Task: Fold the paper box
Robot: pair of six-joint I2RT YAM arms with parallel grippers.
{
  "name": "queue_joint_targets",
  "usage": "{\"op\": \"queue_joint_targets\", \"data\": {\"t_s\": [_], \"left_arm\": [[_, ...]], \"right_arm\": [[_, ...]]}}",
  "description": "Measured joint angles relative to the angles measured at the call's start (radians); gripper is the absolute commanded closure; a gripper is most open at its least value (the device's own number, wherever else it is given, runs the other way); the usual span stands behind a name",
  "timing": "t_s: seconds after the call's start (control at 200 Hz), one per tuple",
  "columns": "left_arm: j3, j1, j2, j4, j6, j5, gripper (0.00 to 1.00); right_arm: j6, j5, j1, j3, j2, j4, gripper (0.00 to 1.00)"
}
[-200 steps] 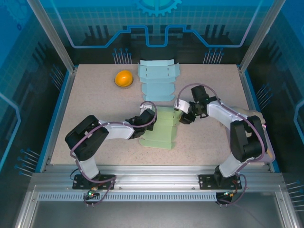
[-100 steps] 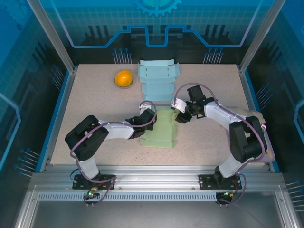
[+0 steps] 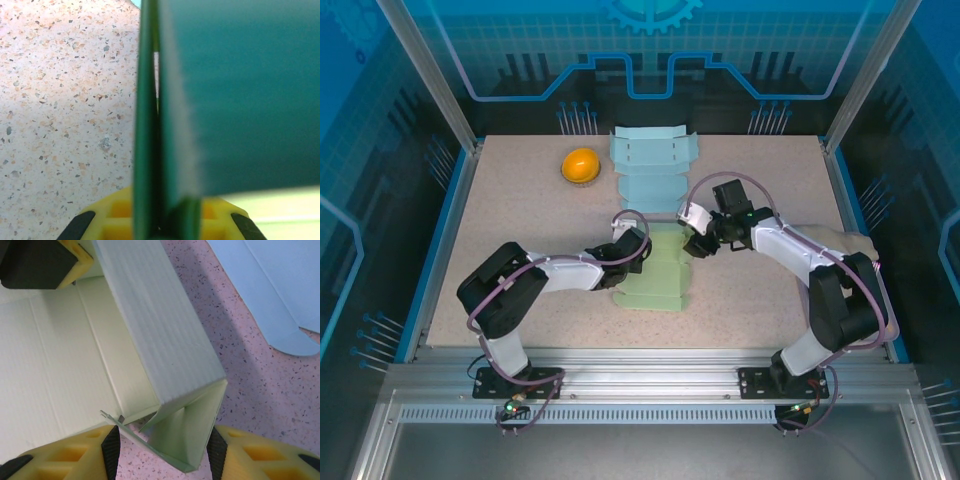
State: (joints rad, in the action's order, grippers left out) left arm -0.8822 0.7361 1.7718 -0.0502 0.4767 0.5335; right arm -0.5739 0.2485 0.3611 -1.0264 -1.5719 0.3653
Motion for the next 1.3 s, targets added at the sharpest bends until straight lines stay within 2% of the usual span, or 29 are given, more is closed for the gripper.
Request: {"op": "queue_joint_targets", "data": {"t_s": [0.43, 0.755, 1.01, 1.296], "left_arm": [[-0.006, 0.000, 0.000, 0.016, 0.045, 0.002, 1.00], [0.016, 0.000, -0.036, 0.009, 0.045, -0.026, 1.00], [0.035, 0.000, -0.163, 0.016, -0.008, -0.019, 1.00], [0.071, -0.014, -0.253, 0.032, -0.040, 0.011, 1.00]], "right_arm": [[0.201, 0.038, 0.001, 0.060, 0.021, -0.039, 0.51], [0.317, 0.150, 0.001, 0.066, 0.062, -0.052, 0.48], [0.293, 0.159, -0.018, 0.072, 0.212, 0.000, 0.43], [0.146, 0.160, -0.137, 0.098, 0.396, 0.044, 0.36]]}}
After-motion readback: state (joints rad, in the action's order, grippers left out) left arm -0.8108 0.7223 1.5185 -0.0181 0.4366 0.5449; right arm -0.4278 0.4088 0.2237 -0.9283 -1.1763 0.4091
